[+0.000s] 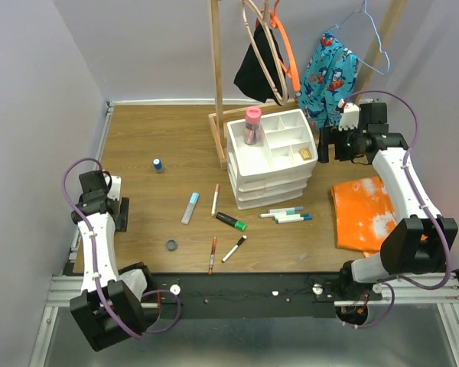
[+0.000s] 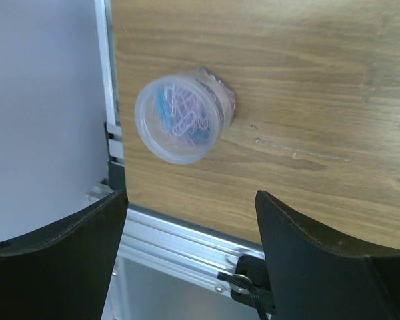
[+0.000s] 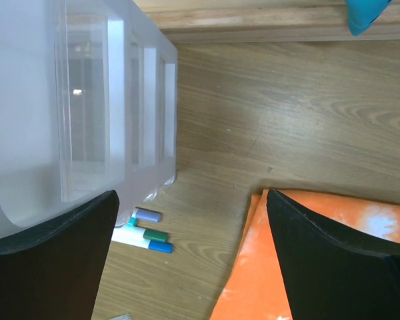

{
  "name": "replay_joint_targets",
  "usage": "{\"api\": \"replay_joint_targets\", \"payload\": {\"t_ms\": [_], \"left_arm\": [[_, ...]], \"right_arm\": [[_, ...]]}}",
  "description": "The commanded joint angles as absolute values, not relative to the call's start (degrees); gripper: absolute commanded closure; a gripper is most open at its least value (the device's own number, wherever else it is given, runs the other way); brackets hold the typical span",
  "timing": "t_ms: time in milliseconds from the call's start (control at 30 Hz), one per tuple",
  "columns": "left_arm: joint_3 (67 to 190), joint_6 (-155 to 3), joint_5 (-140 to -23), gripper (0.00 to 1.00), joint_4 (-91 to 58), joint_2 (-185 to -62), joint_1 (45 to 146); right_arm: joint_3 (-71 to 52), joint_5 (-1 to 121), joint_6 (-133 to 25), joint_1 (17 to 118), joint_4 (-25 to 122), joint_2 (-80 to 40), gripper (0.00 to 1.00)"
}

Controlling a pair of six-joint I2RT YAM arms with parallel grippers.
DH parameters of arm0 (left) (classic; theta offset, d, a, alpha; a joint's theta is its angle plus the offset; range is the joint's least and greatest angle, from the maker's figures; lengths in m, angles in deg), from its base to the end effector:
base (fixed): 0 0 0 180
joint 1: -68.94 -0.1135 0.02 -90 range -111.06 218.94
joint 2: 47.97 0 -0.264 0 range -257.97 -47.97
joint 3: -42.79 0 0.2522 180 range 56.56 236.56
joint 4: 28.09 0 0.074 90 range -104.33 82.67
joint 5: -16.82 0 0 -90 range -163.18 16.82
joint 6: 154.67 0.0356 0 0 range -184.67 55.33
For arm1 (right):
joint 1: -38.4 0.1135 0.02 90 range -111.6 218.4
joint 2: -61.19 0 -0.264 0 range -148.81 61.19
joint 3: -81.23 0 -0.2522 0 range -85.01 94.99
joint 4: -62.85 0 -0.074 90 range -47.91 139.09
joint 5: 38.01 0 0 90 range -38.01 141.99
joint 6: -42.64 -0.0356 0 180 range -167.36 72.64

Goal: Sort the stationery into containers
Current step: Pick up the stationery from the center of the board.

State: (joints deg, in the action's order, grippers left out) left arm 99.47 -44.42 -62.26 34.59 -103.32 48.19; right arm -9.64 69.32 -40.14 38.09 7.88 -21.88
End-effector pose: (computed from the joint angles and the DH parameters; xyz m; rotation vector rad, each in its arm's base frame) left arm 0.1606 0.0680 0.2409 -0.0776 2.6981 0.4829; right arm 0.3100 0.0089 0.3208 -0.2805 2.3790 0.3048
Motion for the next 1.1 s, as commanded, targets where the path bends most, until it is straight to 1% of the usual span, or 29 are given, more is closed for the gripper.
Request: {"api": "replay_joint_targets", "payload": {"t_ms": [0, 267, 367, 567, 733, 933, 1067], "left_arm": [[96.7, -46.6, -62.2, 0.14, 31.1, -102.6, 46.4], [94.7, -47.4, -63.2, 0.17, 25.9, -105.3, 46.3], [95.2, -47.8, -64.0, 0.17, 24.5, -107.0, 45.7], [96.5, -48.4, -64.9, 0.13, 22.5, -110.4, 43.5], [97.3, -47.6, -68.1, 0.13, 22.1, -113.2, 41.1], [97.6, -47.0, -68.8, 0.12, 20.8, -114.4, 40.4], [98.1, -46.6, -70.4, 0.12, 19.7, -115.9, 38.1]], "right_arm": [[-6.3, 70.4, -39.6, 38.0, 4.7, -23.6, 0.01], [-5.1, 70.3, -41.6, 38.1, 4.6, -24.1, 0.01], [-4.7, 69.9, -41.9, 38.1, 4.4, -24.2, 0.02], [-3.7, 69.8, -42.4, 38.1, 3.7, -24.8, 0.02], [-3.7, 69.6, -42.4, 38.1, 3.6, -25.2, 0.01], [-4.8, 69.7, -43.0, 38.1, 4.2, -25.1, 0.02], [-4.9, 69.6, -43.0, 38.1, 4.4, -24.9, 0.02]]}}
